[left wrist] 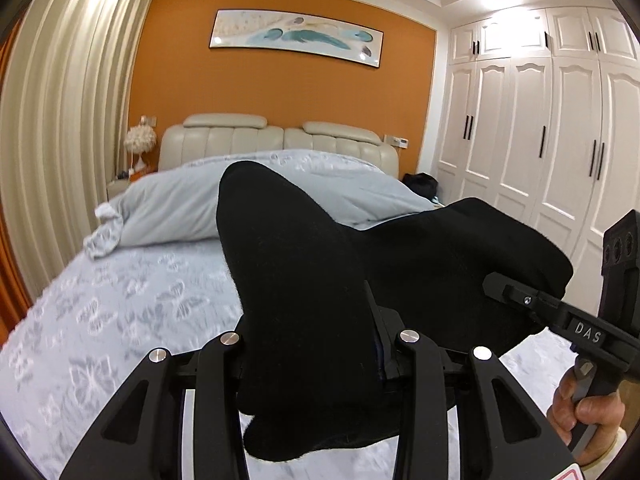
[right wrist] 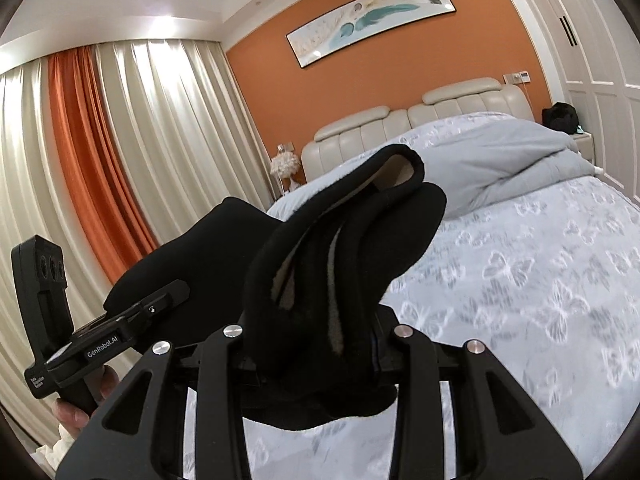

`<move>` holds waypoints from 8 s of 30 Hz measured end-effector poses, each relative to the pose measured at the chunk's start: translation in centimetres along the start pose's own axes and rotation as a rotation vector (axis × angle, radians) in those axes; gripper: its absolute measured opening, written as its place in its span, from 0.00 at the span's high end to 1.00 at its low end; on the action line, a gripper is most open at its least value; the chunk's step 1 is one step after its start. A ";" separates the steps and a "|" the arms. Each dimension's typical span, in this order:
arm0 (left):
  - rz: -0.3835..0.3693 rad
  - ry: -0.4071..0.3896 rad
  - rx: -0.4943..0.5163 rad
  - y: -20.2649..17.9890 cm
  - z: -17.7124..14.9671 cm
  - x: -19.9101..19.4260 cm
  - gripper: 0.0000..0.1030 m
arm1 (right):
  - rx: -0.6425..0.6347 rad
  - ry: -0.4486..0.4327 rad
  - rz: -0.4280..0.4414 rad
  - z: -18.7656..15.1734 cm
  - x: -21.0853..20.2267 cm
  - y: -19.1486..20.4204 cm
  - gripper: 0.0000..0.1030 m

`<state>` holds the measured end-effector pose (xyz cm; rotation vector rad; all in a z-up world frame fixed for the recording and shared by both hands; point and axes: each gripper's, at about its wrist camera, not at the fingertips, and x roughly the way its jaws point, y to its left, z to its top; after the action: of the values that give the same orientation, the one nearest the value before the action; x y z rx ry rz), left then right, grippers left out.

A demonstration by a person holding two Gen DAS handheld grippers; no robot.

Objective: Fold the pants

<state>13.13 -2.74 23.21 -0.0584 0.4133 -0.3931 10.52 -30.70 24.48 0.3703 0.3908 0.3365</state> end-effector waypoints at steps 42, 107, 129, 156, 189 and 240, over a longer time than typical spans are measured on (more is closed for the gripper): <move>0.128 0.291 -0.023 6.6 -13.5 26.7 0.65 | 0.160 0.297 -0.084 -12.6 22.2 -18.2 0.66; 0.269 0.483 -0.209 10.6 -21.5 17.5 0.18 | 0.329 0.495 -0.227 -21.8 15.4 -17.6 0.28; 0.159 0.451 -0.219 9.9 -20.4 16.6 0.38 | 0.240 0.333 -0.323 -17.1 10.9 -15.7 0.45; 0.285 0.410 -0.146 7.4 -19.9 12.2 0.31 | 0.028 0.473 -0.328 -18.6 11.8 -9.5 0.95; 0.278 0.459 -0.156 6.7 -20.2 12.9 0.30 | 0.265 0.459 -0.304 -18.6 12.1 -15.7 0.39; 0.316 0.354 -0.021 0.6 -25.9 0.5 0.11 | 0.010 0.308 -0.568 -24.2 -4.7 -8.2 0.05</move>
<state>3.35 -1.80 -0.75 0.0576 0.7647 -0.0848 -1.84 -32.84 1.73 0.2030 0.7771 -0.1683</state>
